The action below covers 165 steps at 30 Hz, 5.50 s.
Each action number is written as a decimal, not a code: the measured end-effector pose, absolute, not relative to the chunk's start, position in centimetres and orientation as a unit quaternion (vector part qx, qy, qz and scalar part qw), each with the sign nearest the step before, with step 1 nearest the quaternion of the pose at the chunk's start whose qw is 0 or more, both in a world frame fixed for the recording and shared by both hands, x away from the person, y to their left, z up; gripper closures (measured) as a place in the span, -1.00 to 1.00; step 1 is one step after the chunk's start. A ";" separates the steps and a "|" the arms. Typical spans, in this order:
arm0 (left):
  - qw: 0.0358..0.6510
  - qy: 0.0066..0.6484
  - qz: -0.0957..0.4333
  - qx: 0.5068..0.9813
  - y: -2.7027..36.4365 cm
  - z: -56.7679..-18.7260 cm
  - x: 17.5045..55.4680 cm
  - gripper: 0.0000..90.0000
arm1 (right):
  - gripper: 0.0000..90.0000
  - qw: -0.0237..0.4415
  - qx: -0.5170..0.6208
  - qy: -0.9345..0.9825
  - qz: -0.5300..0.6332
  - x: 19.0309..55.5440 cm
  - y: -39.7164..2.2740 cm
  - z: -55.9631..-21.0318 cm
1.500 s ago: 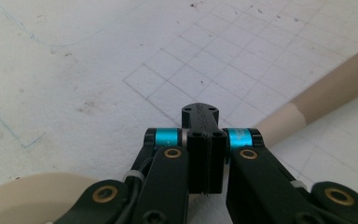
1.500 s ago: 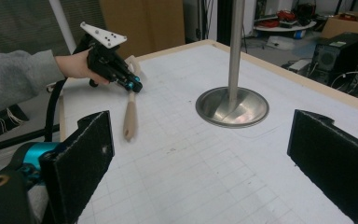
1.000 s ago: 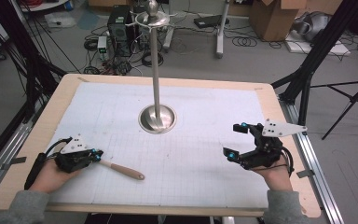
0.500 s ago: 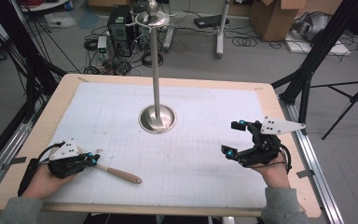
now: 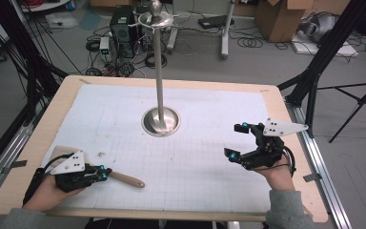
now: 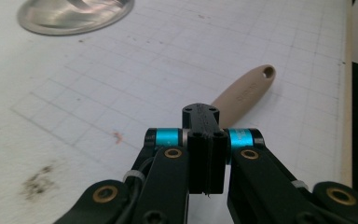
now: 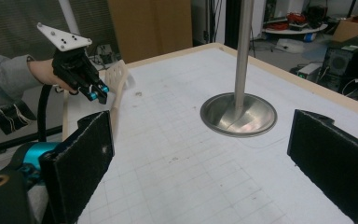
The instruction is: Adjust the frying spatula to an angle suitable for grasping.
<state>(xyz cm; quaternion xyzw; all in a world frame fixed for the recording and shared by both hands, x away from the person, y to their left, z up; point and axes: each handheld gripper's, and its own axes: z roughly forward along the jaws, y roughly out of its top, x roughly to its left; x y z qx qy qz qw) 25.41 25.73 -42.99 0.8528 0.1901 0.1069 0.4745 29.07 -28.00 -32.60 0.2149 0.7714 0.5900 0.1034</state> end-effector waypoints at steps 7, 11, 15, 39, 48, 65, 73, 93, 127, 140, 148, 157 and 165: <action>0.476 0.171 0.092 0.858 24.1 -43.0 25.0 0.99 | -0.86 0.102 0.216 0.771 0.590 29.0 -28.0 -32.6; 0.472 0.162 0.080 0.863 23.2 -43.2 24.9 0.99 | -0.86 0.100 0.215 0.772 0.589 29.0 -27.9 -32.6; 0.465 0.151 0.070 0.869 22.3 -43.5 24.6 0.99 | -0.86 0.100 0.215 0.773 0.588 29.0 -27.8 -32.6; 0.423 0.115 0.098 0.894 19.7 -44.6 24.7 0.99 | -0.86 0.100 0.215 0.776 0.584 29.2 -27.6 -32.7; 0.429 0.132 0.090 0.889 19.6 -44.7 25.9 1.00 | -0.86 0.099 0.215 0.780 0.580 29.2 -27.4 -32.8; 0.414 0.149 0.129 0.889 19.6 -44.6 28.0 1.00 | -0.86 0.095 0.216 0.785 0.573 29.4 -27.2 -33.1; 0.419 0.183 0.134 0.879 19.5 -44.7 29.5 1.00 | -0.86 0.092 0.218 0.785 0.573 29.4 -27.3 -33.1; 0.421 0.241 0.141 0.863 19.3 -44.8 31.4 1.00 | -0.86 0.092 0.219 0.786 0.570 29.4 -27.3 -33.2; 0.414 0.260 0.125 0.863 18.1 -44.1 32.8 1.00 | -0.86 0.089 0.219 0.785 0.573 29.1 -27.5 -33.1; 0.407 0.264 0.153 0.861 17.5 -44.3 34.0 1.00 | -0.86 0.087 0.220 0.783 0.576 29.1 -27.6 -33.2; 0.405 0.279 0.164 0.855 17.0 -44.4 34.7 1.00 | -0.86 0.087 0.221 0.782 0.576 29.2 -27.7 -33.2; 0.458 0.280 0.156 0.829 19.7 -40.8 33.0 1.00 | -0.86 0.086 0.222 0.781 0.578 29.2 -27.8 -33.2; 0.443 0.296 0.182 0.826 24.9 -39.4 31.7 1.00 | -0.86 0.083 0.218 0.787 0.572 29.2 -27.4 -33.3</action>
